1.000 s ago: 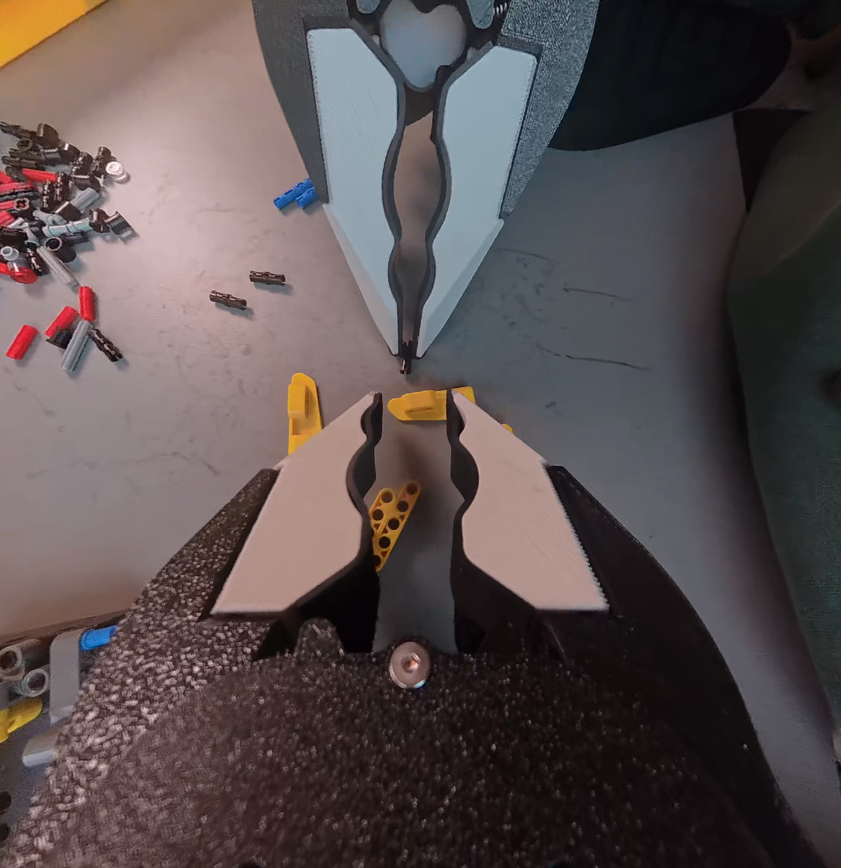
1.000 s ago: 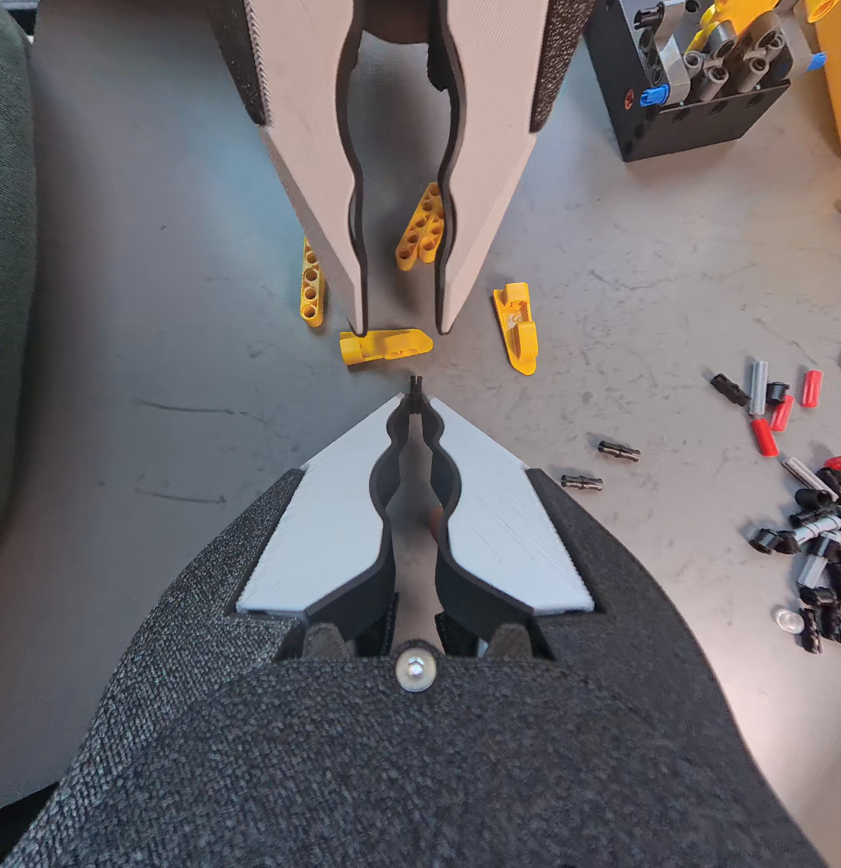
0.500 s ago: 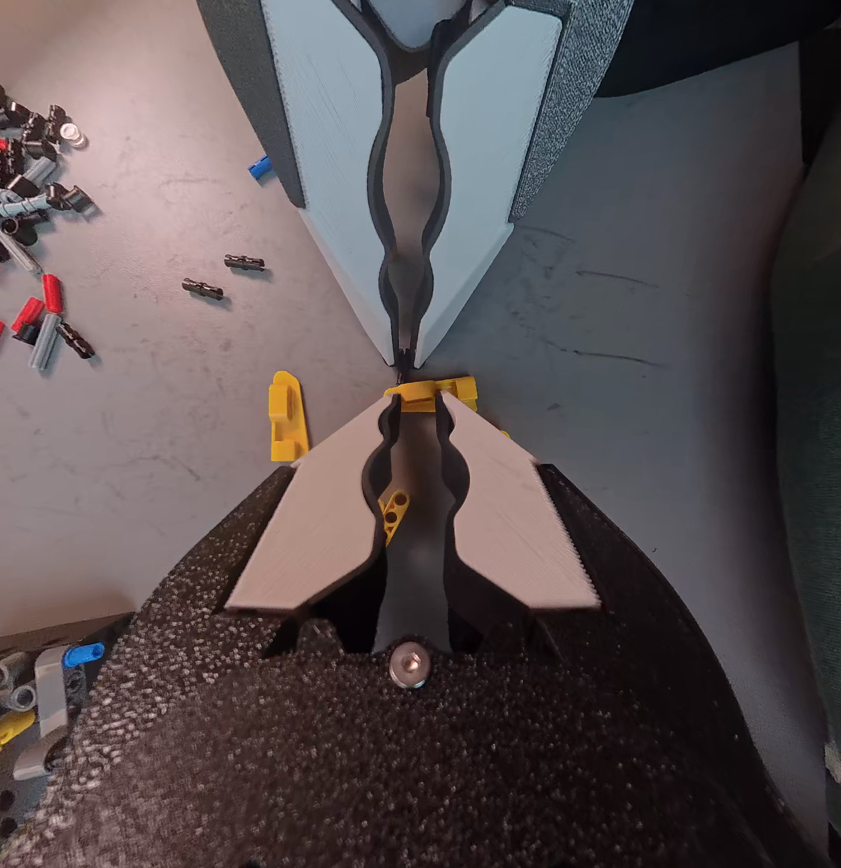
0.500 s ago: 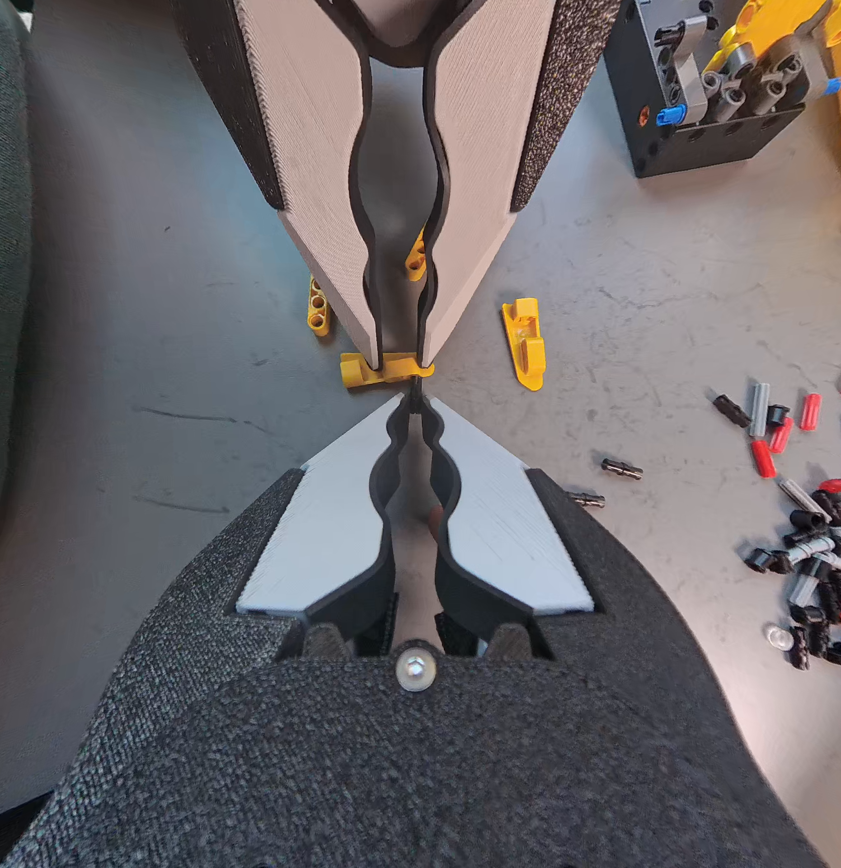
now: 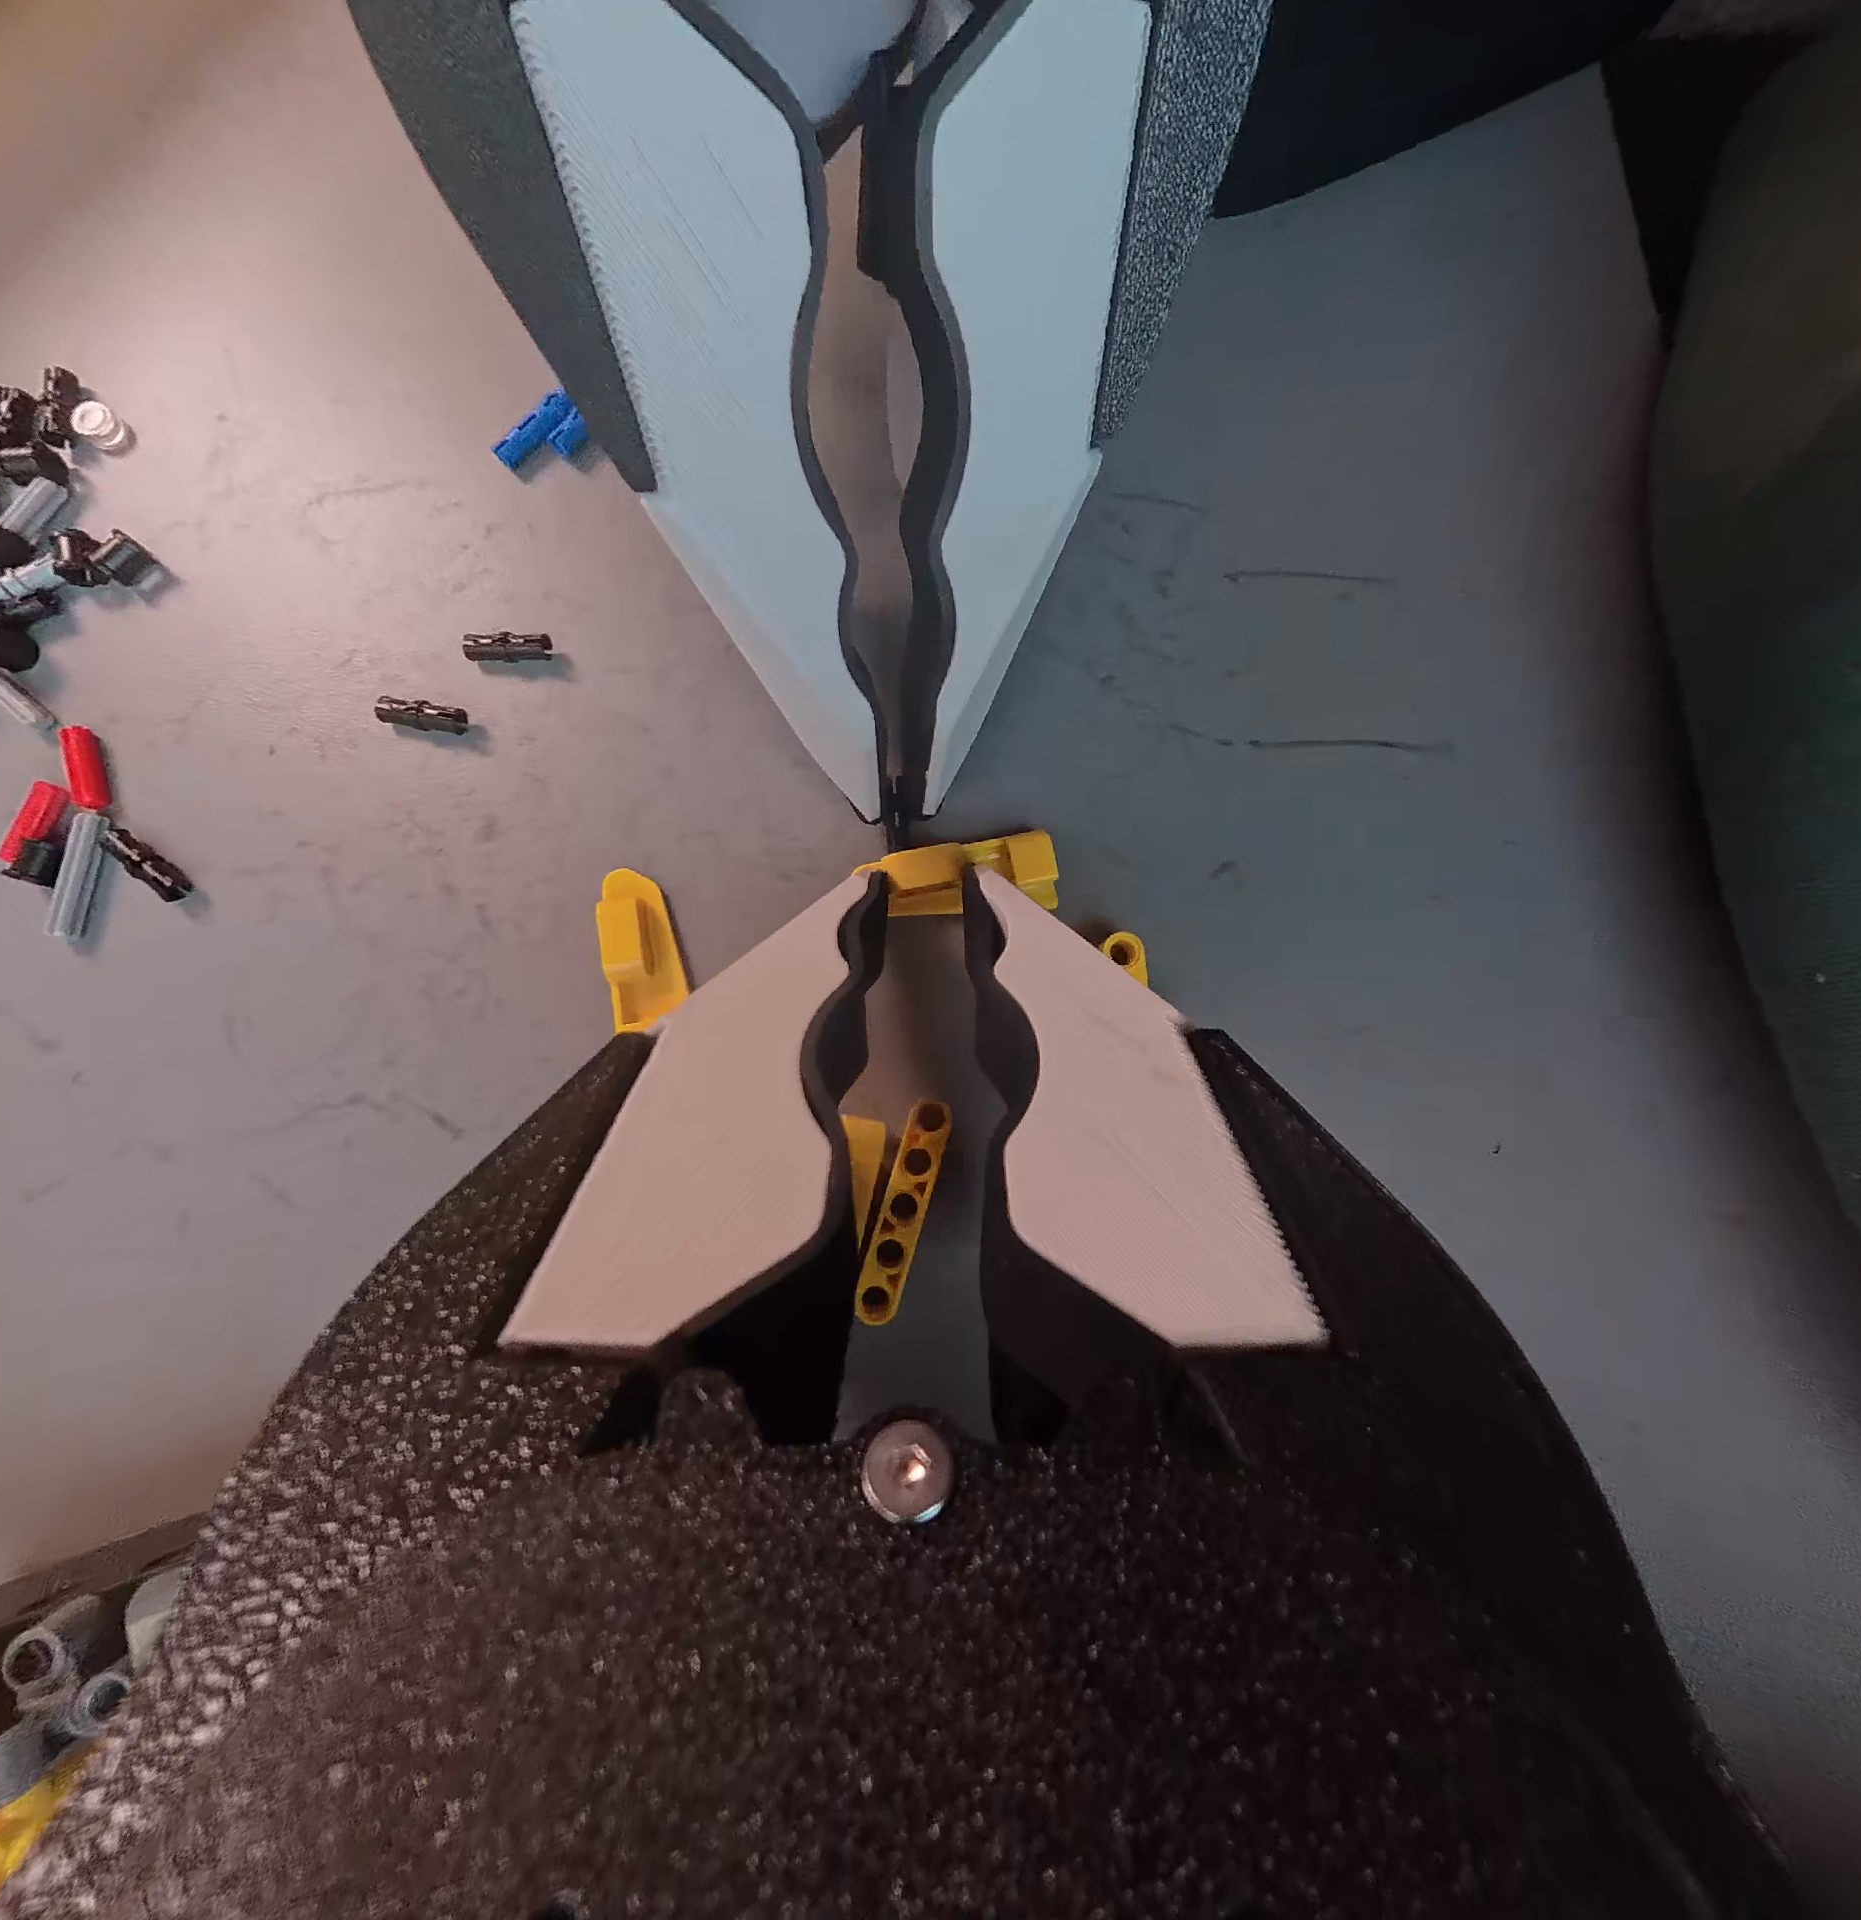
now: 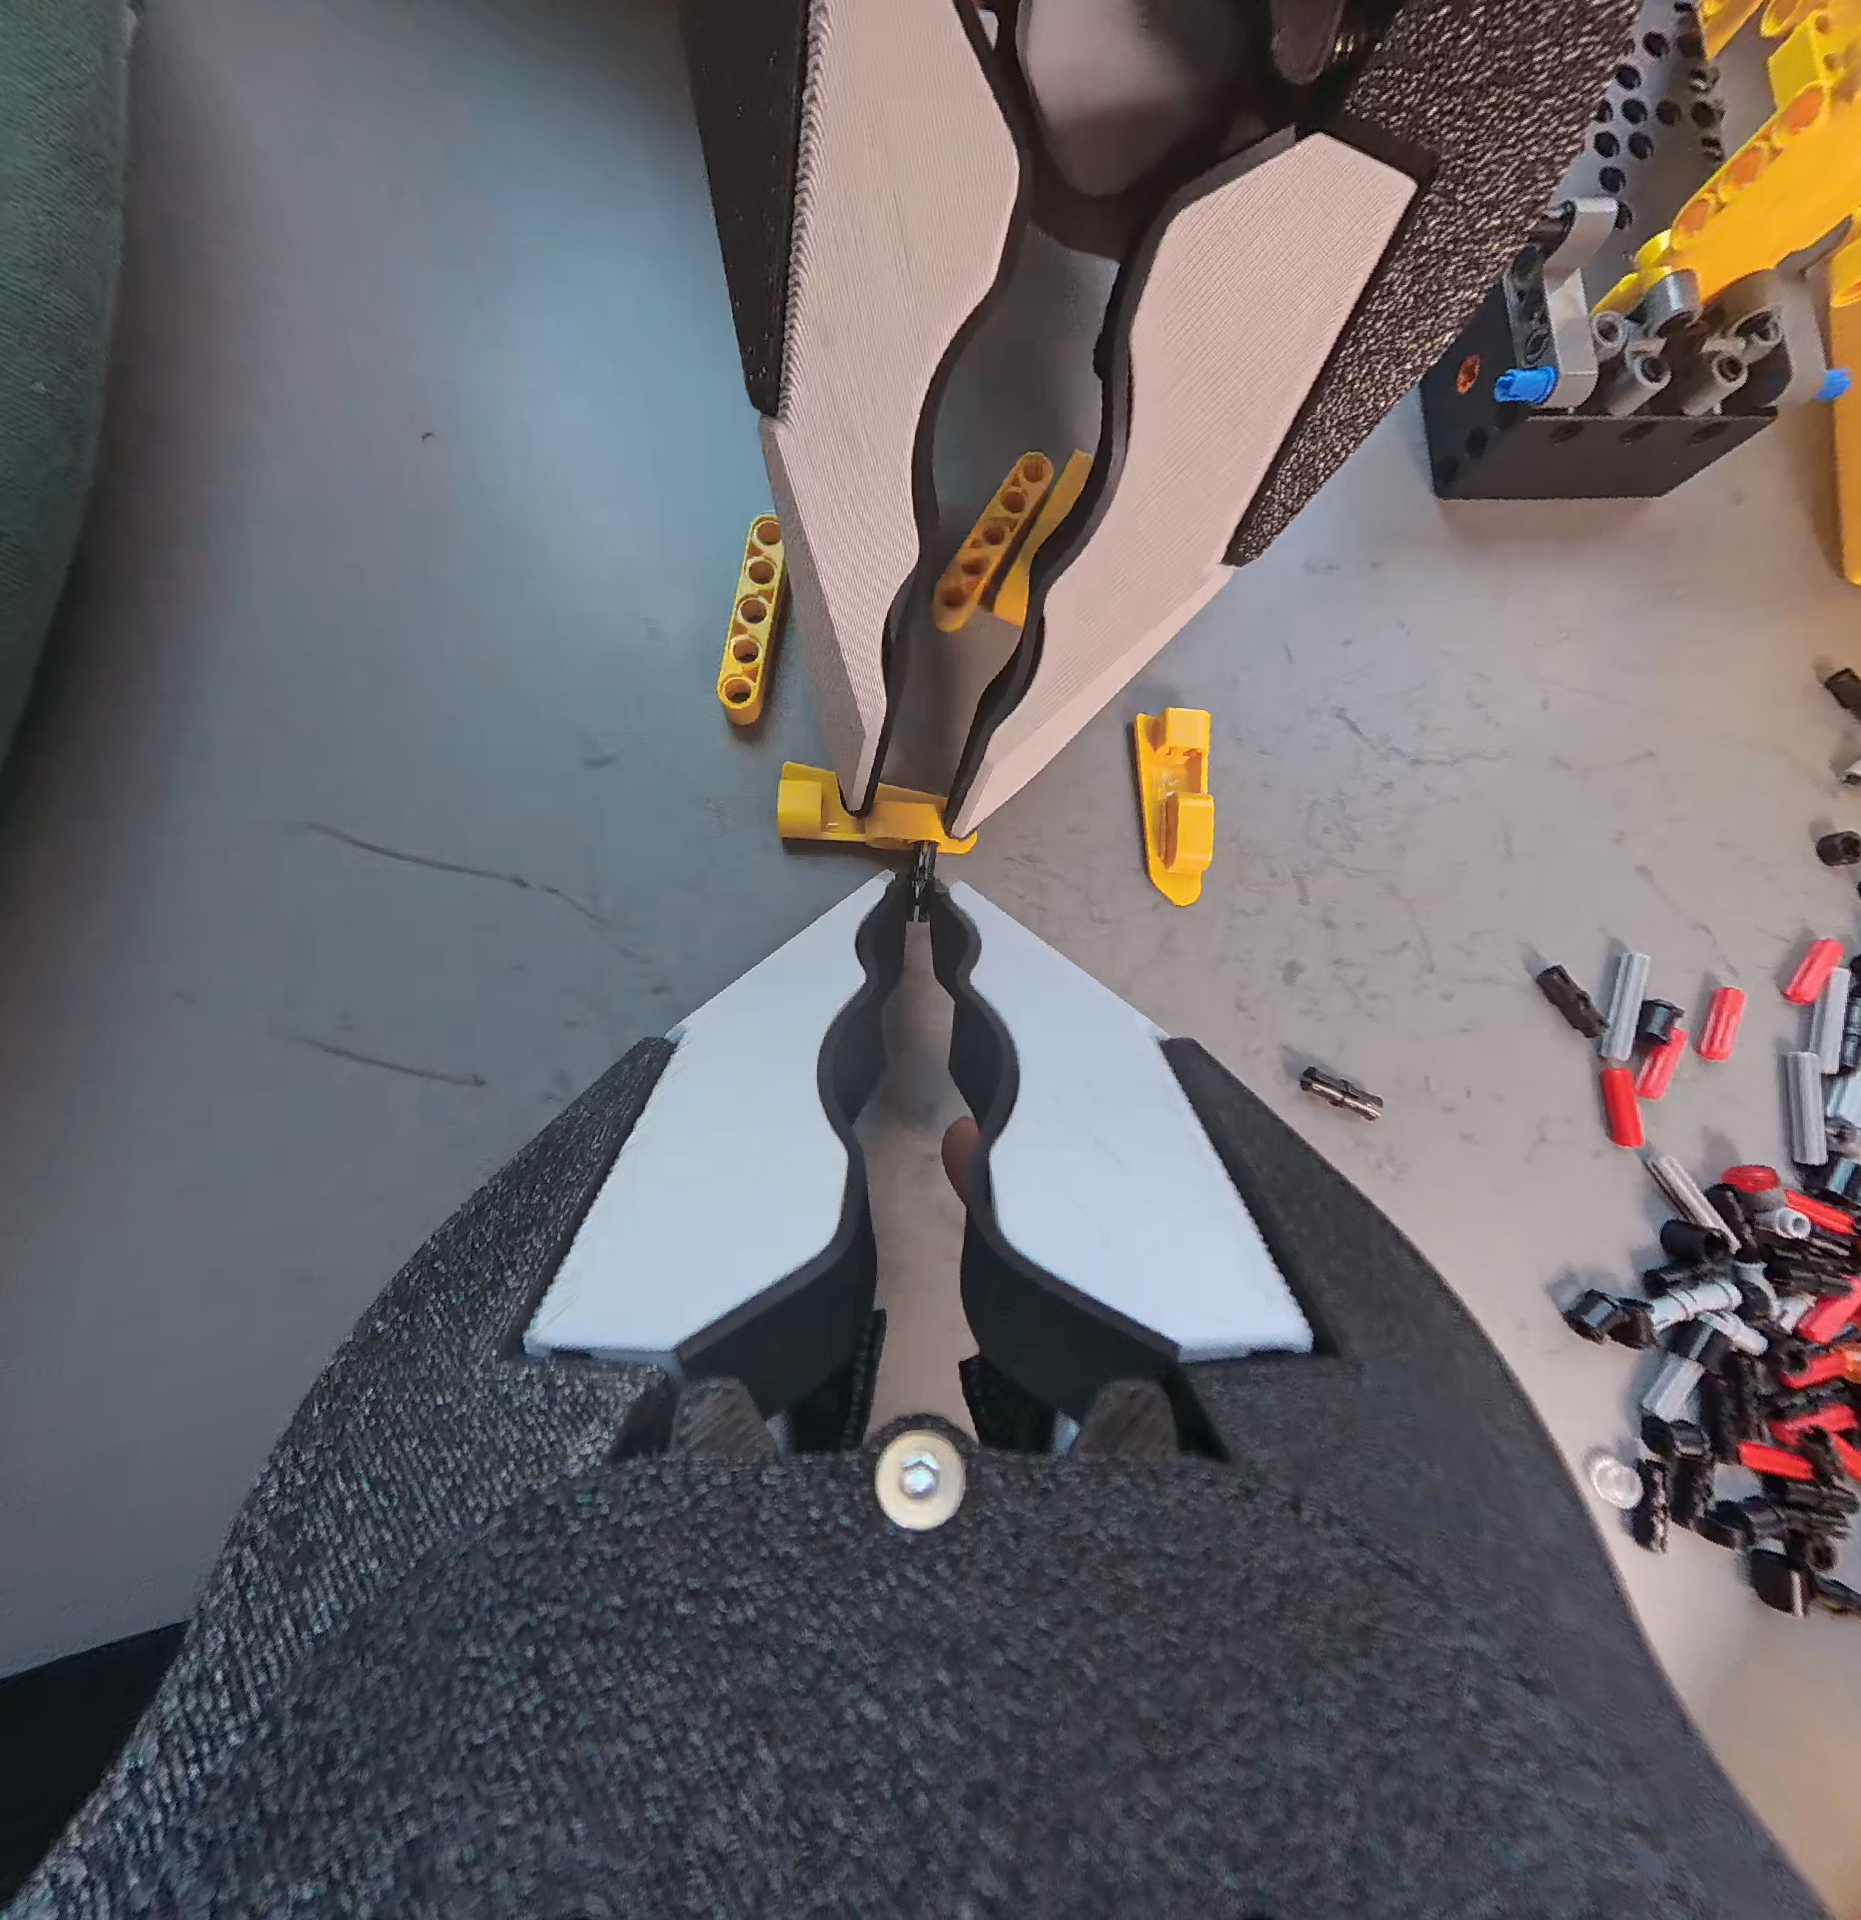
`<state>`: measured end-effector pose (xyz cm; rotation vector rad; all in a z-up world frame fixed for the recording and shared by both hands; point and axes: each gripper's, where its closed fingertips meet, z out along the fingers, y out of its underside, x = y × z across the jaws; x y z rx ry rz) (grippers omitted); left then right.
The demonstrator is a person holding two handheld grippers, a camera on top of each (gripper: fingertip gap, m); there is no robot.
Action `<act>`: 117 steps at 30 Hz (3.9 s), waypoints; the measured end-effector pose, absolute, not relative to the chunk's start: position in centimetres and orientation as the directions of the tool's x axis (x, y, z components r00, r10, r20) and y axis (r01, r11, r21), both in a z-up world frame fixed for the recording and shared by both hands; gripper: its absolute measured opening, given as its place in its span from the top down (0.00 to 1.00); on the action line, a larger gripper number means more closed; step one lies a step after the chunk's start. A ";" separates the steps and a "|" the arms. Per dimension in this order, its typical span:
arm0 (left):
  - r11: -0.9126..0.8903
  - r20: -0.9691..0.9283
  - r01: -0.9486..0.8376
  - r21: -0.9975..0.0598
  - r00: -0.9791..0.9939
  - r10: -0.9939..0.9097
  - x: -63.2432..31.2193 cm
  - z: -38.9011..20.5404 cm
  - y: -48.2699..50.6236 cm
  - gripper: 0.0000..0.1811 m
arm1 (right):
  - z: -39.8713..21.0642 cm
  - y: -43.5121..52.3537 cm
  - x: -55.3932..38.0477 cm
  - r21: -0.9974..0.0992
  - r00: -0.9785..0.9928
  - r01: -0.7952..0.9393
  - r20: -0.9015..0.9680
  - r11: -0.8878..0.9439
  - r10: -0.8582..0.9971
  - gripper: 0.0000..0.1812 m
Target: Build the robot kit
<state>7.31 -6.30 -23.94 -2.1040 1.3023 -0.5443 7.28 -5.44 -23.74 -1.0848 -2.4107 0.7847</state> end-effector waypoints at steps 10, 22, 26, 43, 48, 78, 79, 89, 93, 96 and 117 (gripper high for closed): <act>-0.274 -0.006 -0.661 -0.699 0.388 -0.922 7.5 -24.0 -6.4 0.93 | -23.8 -6.1 7.0 -0.665 -0.669 0.506 0.098 0.549 0.736 0.99; -0.253 -0.007 -0.640 -0.725 0.374 -0.927 7.6 -24.0 -6.5 0.93 | -23.8 -6.0 7.0 -0.681 -0.673 0.507 0.071 0.529 0.736 0.97; -0.253 -0.007 -0.640 -0.725 0.374 -0.927 7.7 -24.0 -6.6 0.93 | -23.9 -5.6 7.7 -0.653 -0.667 0.546 0.040 0.524 0.744 0.92; -0.222 -0.047 -0.665 -0.714 0.361 -0.931 7.8 -24.0 -6.6 0.93 | -24.0 -5.7 7.4 -0.596 -0.664 0.587 0.032 0.548 0.747 0.99; -0.243 -0.038 -0.648 -0.722 0.387 -0.921 7.7 -24.0 -6.3 0.93 | -23.4 -4.3 7.7 -0.602 -0.604 0.618 0.050 0.506 0.796 0.97; -0.356 -0.048 -0.475 -0.805 0.650 -0.758 3.9 -21.8 -2.4 0.91 | -23.4 2.7 5.6 -0.514 -0.586 0.650 0.130 0.560 0.800 0.98; -0.364 -0.042 -0.457 -0.812 0.667 -0.744 3.7 -21.5 -2.1 0.92 | -23.0 2.2 5.6 -0.540 -0.565 0.644 0.142 0.542 0.813 0.98; -0.190 -0.192 -0.536 -0.823 0.576 -0.794 6.4 -19.9 -3.6 0.94 | -19.8 -3.8 6.2 -0.714 -0.428 0.545 0.214 0.440 0.878 0.98; -0.182 -0.196 -0.555 -0.812 0.552 -0.811 6.7 -20.2 -4.1 0.98 | -19.9 -4.0 6.4 -0.707 -0.438 0.537 0.232 0.460 0.869 0.98; -0.167 -0.175 -0.527 -0.834 0.538 -0.825 6.9 -19.7 -4.4 0.98 | -19.4 -4.4 6.5 -0.735 -0.456 0.491 0.240 0.467 0.857 0.98; -0.294 0.151 -0.256 -0.921 0.462 -0.874 7.2 -17.7 -5.7 0.98 | -17.4 -5.5 6.2 -0.661 -0.425 0.258 0.577 0.705 0.697 0.97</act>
